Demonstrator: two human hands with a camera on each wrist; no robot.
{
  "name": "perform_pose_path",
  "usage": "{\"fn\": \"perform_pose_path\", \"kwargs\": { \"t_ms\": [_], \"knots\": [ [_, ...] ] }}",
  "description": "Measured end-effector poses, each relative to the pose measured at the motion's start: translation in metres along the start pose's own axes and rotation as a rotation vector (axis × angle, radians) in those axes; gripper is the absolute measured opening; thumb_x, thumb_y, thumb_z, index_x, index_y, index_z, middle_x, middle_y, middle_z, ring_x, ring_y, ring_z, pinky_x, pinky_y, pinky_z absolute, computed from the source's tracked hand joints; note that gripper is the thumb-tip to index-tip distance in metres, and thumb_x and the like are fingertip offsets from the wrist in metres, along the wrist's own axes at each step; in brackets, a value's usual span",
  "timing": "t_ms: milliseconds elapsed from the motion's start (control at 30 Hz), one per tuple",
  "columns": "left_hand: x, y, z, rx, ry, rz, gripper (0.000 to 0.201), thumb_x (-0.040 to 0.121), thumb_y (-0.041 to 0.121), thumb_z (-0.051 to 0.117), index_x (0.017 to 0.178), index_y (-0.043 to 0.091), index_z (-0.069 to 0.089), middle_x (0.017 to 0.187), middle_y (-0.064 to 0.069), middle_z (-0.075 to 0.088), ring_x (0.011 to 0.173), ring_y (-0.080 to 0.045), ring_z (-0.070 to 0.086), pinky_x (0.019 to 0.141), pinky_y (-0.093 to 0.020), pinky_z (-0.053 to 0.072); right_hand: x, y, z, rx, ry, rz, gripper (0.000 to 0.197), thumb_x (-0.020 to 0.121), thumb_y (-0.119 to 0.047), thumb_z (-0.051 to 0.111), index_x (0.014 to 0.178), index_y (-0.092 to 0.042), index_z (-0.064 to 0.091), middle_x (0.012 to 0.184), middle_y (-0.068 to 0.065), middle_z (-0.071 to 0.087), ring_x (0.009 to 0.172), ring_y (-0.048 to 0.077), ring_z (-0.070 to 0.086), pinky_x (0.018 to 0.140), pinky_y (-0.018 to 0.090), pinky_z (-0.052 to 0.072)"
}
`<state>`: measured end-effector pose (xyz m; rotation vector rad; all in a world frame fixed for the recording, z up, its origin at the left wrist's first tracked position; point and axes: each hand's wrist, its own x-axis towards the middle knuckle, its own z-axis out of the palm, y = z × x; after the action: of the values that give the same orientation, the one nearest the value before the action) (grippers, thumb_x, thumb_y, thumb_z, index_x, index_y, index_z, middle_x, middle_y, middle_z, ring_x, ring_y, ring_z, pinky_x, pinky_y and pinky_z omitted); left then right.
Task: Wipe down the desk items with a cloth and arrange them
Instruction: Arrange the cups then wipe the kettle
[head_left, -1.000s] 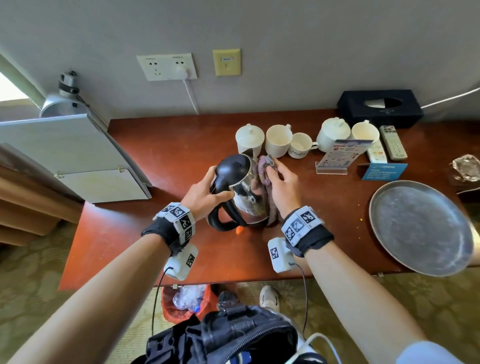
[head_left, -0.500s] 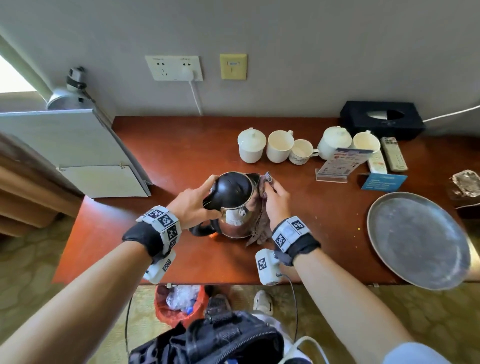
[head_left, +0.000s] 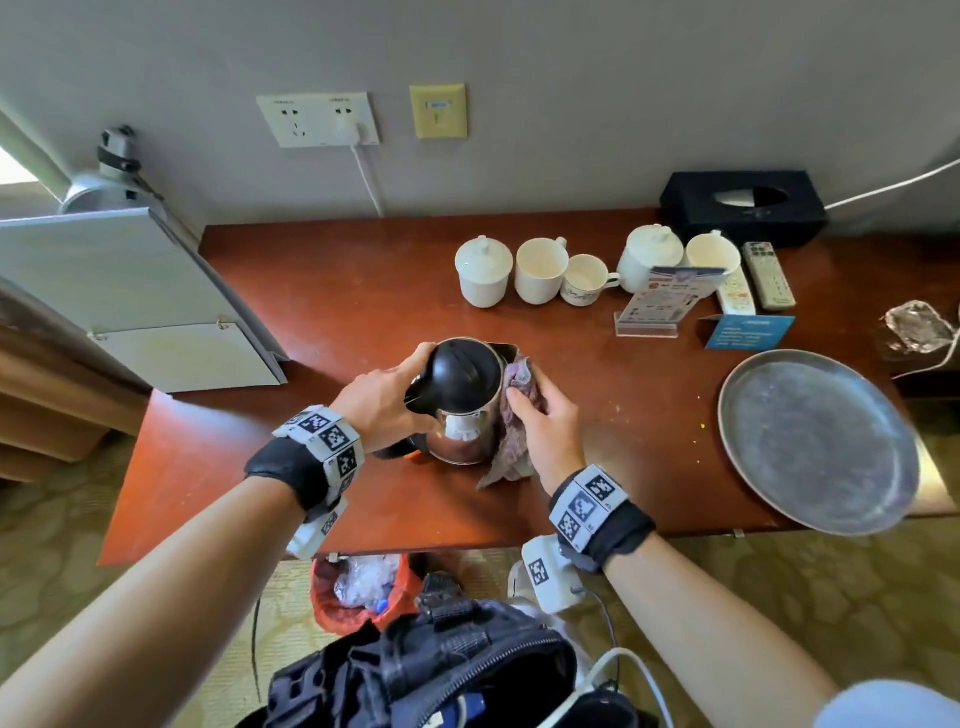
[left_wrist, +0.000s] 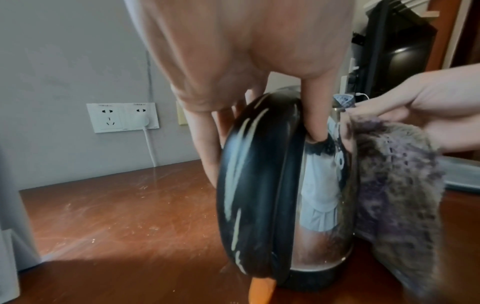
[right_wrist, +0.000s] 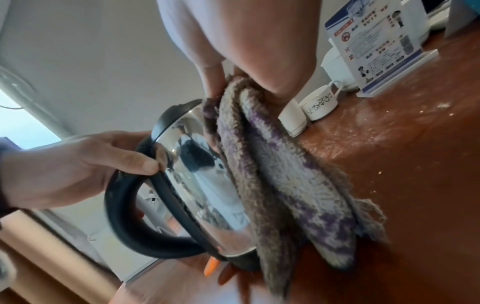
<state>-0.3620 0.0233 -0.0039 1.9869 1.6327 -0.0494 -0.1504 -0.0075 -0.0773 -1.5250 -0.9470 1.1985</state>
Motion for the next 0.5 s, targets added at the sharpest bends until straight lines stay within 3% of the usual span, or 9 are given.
{"fn": "perform_pose_path", "kwargs": {
  "t_ms": [100, 200, 267, 333, 367, 433, 500],
  "knots": [
    [0.001, -0.005, -0.002, 0.033, -0.002, -0.004, 0.09, 0.083, 0.038, 0.075, 0.153, 0.037, 0.017, 0.103, -0.006, 0.065, 0.09, -0.033, 0.064, 0.082, -0.039, 0.053, 0.002, -0.001, -0.01, 0.024, -0.037, 0.017, 0.044, 0.087, -0.018, 0.069, 0.131, -0.018, 0.064, 0.118, -0.01, 0.071, 0.112, 0.004, 0.064, 0.105, 0.035, 0.049],
    [0.002, -0.009, -0.016, 0.085, -0.03, 0.02, 0.092, 0.082, 0.031, 0.076, 0.153, 0.042, 0.019, 0.123, -0.007, 0.064, 0.103, -0.031, 0.062, 0.086, -0.04, 0.053, 0.013, -0.014, -0.02, 0.19, 0.05, 0.023, 0.032, 0.092, -0.005, 0.064, 0.117, -0.024, 0.07, 0.098, -0.013, 0.075, 0.092, 0.002, 0.068, 0.089, 0.025, 0.05],
    [0.005, -0.012, -0.026, 0.166, -0.011, 0.048, 0.091, 0.083, 0.019, 0.073, 0.155, 0.043, 0.022, 0.158, -0.002, 0.037, 0.133, -0.031, 0.047, 0.099, -0.049, 0.05, 0.021, -0.026, -0.024, 0.262, 0.1, 0.005, 0.031, 0.094, -0.001, 0.061, 0.118, -0.02, 0.068, 0.094, -0.011, 0.073, 0.083, 0.0, 0.067, 0.081, 0.018, 0.05],
    [0.006, -0.014, -0.034, 0.285, 0.05, 0.037, 0.084, 0.089, 0.012, 0.065, 0.154, 0.045, 0.024, 0.169, 0.002, 0.001, 0.151, -0.03, 0.017, 0.109, -0.057, 0.041, 0.027, -0.035, -0.021, 0.279, 0.06, -0.002, 0.032, 0.095, 0.0, 0.059, 0.116, -0.022, 0.065, 0.094, -0.009, 0.071, 0.078, -0.003, 0.066, 0.074, 0.011, 0.049],
    [0.005, -0.014, -0.036, 0.321, 0.09, 0.02, 0.081, 0.091, 0.01, 0.061, 0.154, 0.045, 0.025, 0.168, 0.0, -0.007, 0.153, -0.03, 0.007, 0.115, -0.059, 0.032, 0.03, -0.038, -0.017, 0.271, 0.012, -0.003, 0.032, 0.095, 0.0, 0.058, 0.117, -0.021, 0.065, 0.097, -0.006, 0.07, 0.08, -0.002, 0.066, 0.074, 0.01, 0.049],
    [0.001, -0.013, -0.036, 0.319, 0.17, -0.026, 0.081, 0.091, 0.007, 0.057, 0.156, 0.042, 0.023, 0.168, -0.004, -0.008, 0.154, -0.03, -0.002, 0.12, -0.061, 0.017, 0.035, -0.043, -0.008, 0.244, -0.093, 0.012, 0.031, 0.096, 0.0, 0.057, 0.124, -0.012, 0.065, 0.105, 0.002, 0.07, 0.087, 0.005, 0.065, 0.074, 0.011, 0.049],
    [-0.003, -0.01, -0.031, 0.253, 0.218, -0.072, 0.081, 0.09, 0.014, 0.058, 0.158, 0.036, 0.019, 0.168, -0.009, -0.002, 0.154, -0.03, -0.002, 0.121, -0.061, 0.013, 0.038, -0.044, 0.003, 0.227, -0.191, 0.04, 0.032, 0.095, 0.0, 0.057, 0.127, -0.003, 0.064, 0.105, 0.006, 0.07, 0.088, 0.008, 0.065, 0.077, 0.012, 0.049]
  ]
}}
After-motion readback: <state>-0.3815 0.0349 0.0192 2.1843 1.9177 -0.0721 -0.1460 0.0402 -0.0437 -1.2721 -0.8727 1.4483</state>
